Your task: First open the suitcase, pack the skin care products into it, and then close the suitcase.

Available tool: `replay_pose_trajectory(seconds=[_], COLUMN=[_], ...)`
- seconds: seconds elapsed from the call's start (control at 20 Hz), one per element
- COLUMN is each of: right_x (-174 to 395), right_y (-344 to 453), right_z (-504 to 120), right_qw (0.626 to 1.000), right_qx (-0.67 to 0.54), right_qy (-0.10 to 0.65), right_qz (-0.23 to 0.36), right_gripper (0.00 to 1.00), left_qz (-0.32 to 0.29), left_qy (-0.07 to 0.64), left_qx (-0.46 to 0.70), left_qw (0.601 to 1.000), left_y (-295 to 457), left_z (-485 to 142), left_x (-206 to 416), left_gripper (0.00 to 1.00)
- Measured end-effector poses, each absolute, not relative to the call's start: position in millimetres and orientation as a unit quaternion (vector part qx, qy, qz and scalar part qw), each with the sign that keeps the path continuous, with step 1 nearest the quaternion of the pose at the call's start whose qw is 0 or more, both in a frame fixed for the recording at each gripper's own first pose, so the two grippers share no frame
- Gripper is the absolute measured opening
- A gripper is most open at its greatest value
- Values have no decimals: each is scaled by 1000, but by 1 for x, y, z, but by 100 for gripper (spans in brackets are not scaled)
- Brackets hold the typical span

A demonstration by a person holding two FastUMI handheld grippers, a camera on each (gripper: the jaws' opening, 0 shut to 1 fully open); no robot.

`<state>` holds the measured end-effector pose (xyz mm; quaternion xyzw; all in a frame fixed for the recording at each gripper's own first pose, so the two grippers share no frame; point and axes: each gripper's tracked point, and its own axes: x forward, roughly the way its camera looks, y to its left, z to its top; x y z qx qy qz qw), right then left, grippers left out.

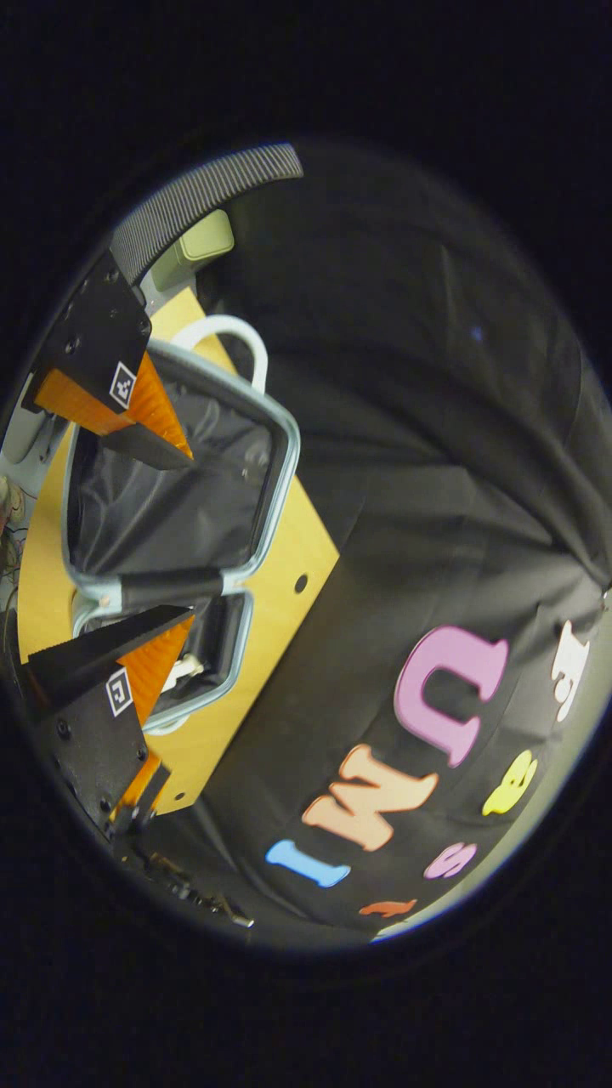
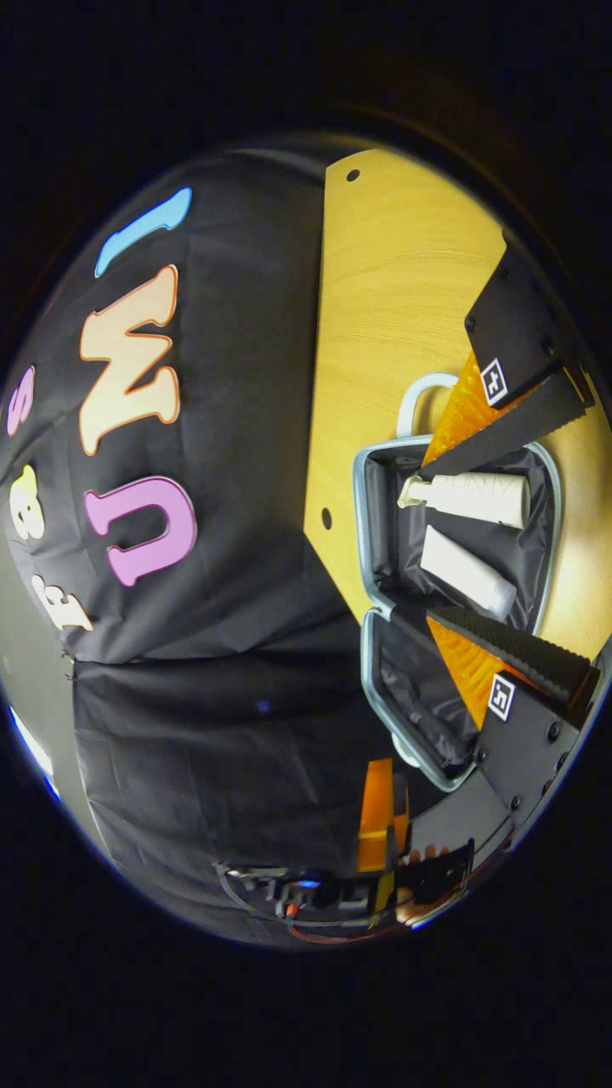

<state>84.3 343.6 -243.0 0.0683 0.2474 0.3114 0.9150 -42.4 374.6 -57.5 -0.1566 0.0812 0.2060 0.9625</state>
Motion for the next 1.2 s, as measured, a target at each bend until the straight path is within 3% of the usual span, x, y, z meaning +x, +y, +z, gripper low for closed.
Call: replay_pose_trajectory(seconds=[0.35,0.4,0.45,0.6,0.65,0.7,0.85,0.9,1.05,1.2], right_x=[56,51,49,49,50,50,48,48,46,44], right_y=[299,296,294,291,291,292,293,293,292,292], right_z=[-165,-158,-153,-143,-141,-140,-143,-145,-148,-149], right_qw=[930,932,933,935,935,935,934,934,934,934], right_qx=[48,48,46,36,35,36,36,30,15,8], right_qy=[173,167,166,158,154,152,156,158,159,157], right_qz=[319,319,318,317,318,318,319,320,320,320], right_gripper=[94,98,94,97,97,97,98,98,97,98], left_qz=[302,308,307,297,296,295,295,291,276,253], left_qy=[32,30,27,28,31,33,38,38,44,40], left_qx=[-188,-201,-215,-243,-250,-259,-273,-279,-300,-317], left_qw=[934,929,927,923,921,919,915,914,912,913], left_y=[504,518,526,544,551,555,569,572,574,567], left_z=[-66,-74,-81,-106,-115,-122,-139,-142,-153,-148], left_x=[-93,-95,-96,-89,-83,-79,-70,-67,-52,-41], left_gripper=[94,94,94,94,89,94,93,84,70,19])
